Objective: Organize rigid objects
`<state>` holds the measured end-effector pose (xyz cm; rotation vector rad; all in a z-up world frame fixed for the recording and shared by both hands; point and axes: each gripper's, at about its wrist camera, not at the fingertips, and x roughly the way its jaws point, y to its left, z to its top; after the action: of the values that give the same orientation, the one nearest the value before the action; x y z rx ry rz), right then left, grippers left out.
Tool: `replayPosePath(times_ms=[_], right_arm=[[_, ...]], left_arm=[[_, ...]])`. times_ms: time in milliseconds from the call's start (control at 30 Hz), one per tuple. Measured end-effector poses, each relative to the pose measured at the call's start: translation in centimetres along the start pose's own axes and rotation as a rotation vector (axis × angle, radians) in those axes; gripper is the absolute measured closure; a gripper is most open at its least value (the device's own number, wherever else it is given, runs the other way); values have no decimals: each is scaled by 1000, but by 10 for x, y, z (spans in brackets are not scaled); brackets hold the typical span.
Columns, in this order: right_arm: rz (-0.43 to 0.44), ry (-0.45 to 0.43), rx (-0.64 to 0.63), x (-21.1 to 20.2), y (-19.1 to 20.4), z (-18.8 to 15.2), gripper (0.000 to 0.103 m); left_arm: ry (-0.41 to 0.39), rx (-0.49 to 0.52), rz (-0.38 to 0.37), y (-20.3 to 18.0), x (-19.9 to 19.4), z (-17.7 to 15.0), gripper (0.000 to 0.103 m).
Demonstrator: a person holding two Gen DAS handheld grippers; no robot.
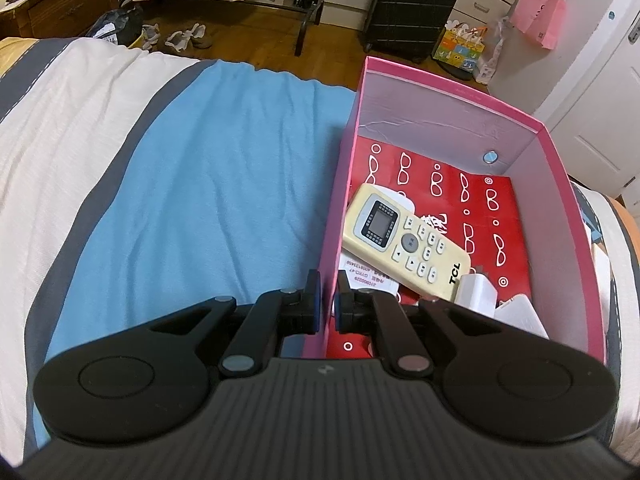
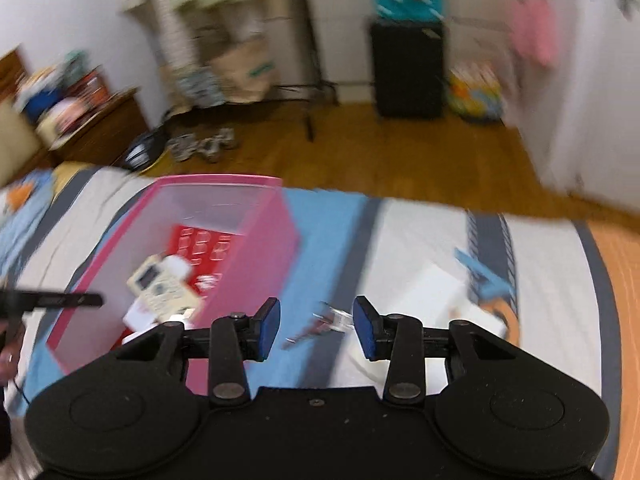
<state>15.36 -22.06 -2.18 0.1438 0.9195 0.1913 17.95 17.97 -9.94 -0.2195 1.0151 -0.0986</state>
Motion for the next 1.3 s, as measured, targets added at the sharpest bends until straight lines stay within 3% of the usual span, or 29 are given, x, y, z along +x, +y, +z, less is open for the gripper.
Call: replayPosePath(times_ms=[267, 500, 733, 967, 1200, 1233, 1267, 1300], right_arm=[[-59, 108, 278, 51, -78, -38, 57], [-81, 182, 374, 84, -110, -50, 54], [-66, 163, 371, 93, -111, -49, 40], [-96, 120, 331, 92, -105, -51, 41], [-154, 117, 195, 80, -78, -56, 42], [-159, 114, 187, 77, -74, -57, 45], [-163, 114, 179, 74, -72, -57, 63], [-146, 104, 174, 69, -70, -57, 63]], left_arm=[[4, 7, 10, -2, 0, 1, 97], [13, 20, 7, -1, 3, 1, 97], [12, 37, 5, -2, 2, 0, 97], [7, 71, 9, -7, 0, -2, 96], [7, 106, 7, -8, -1, -3, 93], [6, 119, 5, -9, -1, -4, 90], [6, 132, 1, -10, -1, -4, 89], [5, 140, -4, -11, -1, -5, 86]])
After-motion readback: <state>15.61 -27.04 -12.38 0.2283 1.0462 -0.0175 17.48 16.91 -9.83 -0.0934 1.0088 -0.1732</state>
